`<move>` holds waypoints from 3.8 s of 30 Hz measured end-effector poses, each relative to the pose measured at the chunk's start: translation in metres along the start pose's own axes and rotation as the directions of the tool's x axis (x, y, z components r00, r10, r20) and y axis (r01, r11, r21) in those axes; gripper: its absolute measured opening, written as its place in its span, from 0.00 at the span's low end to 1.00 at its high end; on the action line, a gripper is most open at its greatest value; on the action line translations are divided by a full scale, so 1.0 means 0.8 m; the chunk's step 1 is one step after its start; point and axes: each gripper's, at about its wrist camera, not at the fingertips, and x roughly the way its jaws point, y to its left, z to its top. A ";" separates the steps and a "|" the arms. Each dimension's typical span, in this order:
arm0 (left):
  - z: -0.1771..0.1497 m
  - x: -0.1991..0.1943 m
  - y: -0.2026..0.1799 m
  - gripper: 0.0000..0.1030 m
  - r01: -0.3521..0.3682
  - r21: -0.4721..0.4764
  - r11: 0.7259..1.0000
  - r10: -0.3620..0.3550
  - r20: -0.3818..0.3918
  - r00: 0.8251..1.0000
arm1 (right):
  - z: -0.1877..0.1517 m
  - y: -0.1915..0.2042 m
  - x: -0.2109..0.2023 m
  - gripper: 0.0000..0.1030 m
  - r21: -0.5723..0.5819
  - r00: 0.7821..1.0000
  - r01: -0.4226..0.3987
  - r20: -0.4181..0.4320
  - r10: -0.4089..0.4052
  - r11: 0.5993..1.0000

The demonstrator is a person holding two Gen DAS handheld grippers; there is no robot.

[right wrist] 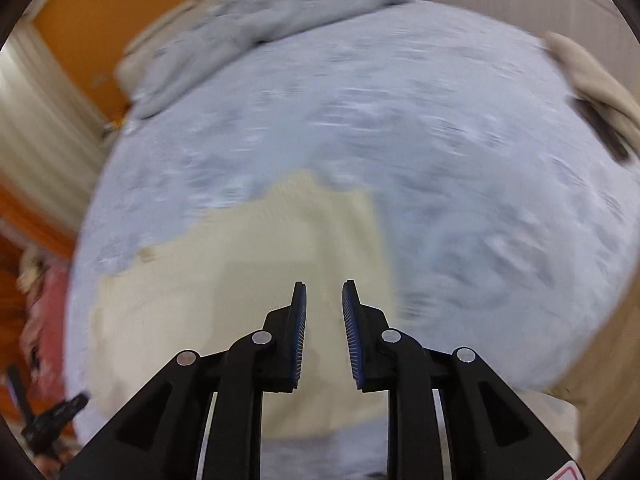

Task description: Fold small clothes

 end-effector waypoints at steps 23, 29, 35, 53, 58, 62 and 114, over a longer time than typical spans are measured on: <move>0.017 0.086 -0.054 0.29 -0.035 0.080 0.996 0.045 -0.118 0.992 | -0.031 0.227 0.142 0.10 -0.372 0.950 -0.120 -0.313 -0.002 0.921; 0.015 0.089 -0.055 0.30 -0.048 0.099 0.994 0.059 -0.105 0.993 | -0.042 0.247 0.172 0.08 -0.424 0.937 -0.109 -0.346 -0.049 0.899; 0.015 0.089 -0.052 0.30 -0.032 0.099 0.995 0.043 -0.108 0.993 | -0.031 0.272 0.154 0.11 -0.416 0.941 -0.154 -0.337 0.005 0.896; -0.023 0.055 0.069 0.41 0.061 -0.207 0.977 -0.088 -0.123 0.989 | -0.021 0.019 0.044 0.17 -0.159 0.964 0.127 -0.213 -0.159 0.979; -0.048 0.081 0.078 0.49 0.112 -0.343 0.932 -0.176 -0.161 0.971 | -0.045 -0.064 0.064 0.00 0.015 0.965 0.076 -0.253 -0.070 0.997; -0.041 0.071 0.075 0.49 0.127 -0.349 0.929 -0.191 -0.153 0.970 | -0.028 -0.048 0.055 0.14 0.032 0.976 0.075 -0.205 -0.066 0.997; -0.080 -0.105 -0.340 0.10 0.441 0.500 0.745 -0.449 -0.111 0.886 | -0.020 -0.066 0.002 0.22 0.031 0.989 -0.064 -0.133 0.068 0.997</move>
